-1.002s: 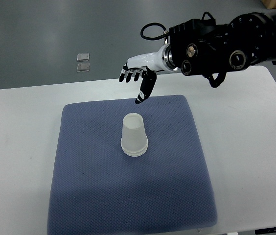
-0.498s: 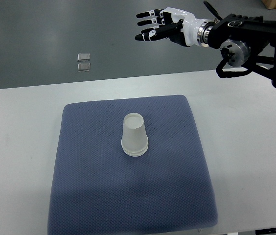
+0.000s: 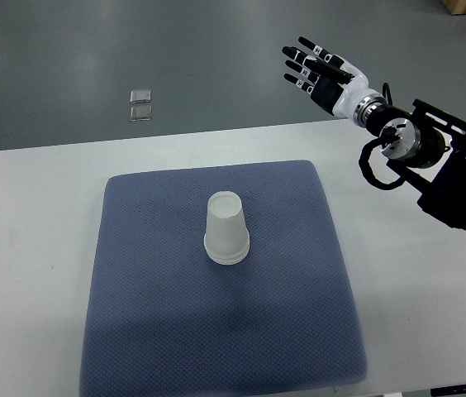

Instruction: Stack paper cups

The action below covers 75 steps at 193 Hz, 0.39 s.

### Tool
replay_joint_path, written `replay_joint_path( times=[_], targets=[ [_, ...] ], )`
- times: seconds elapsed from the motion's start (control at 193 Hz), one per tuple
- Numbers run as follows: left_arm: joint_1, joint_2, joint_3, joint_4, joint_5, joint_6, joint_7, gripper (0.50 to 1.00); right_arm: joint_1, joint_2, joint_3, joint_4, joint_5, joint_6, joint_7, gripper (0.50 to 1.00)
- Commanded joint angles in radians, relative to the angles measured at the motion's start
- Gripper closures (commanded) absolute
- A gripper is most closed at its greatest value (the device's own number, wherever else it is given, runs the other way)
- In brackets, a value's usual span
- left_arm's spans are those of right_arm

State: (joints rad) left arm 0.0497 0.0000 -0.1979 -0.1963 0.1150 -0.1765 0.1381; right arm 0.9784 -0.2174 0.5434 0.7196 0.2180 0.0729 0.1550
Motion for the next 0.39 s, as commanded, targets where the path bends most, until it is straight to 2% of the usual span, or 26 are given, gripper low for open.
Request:
replay_joint_path(
  times=[0.0, 0.192, 0.384],
  targets=[
    [0.001, 0.0, 0.0, 0.0, 0.0, 0.0, 0.0, 0.5, -0.033, 0.009, 0.044, -0.003, 0.001, 0.021, 0.027, 0.574],
    [0.001, 0.0, 0.0, 0.0, 0.0, 0.0, 0.0, 0.5, -0.083, 0.016, 0.067, -0.003, 0.0, 0.062, 0.047, 0.574],
    [-0.001, 0.0, 0.0, 0.0, 0.0, 0.0, 0.0, 0.5, -0.098, 0.018, 0.067, -0.003, 0.0, 0.064, 0.049, 0.574]
  ],
)
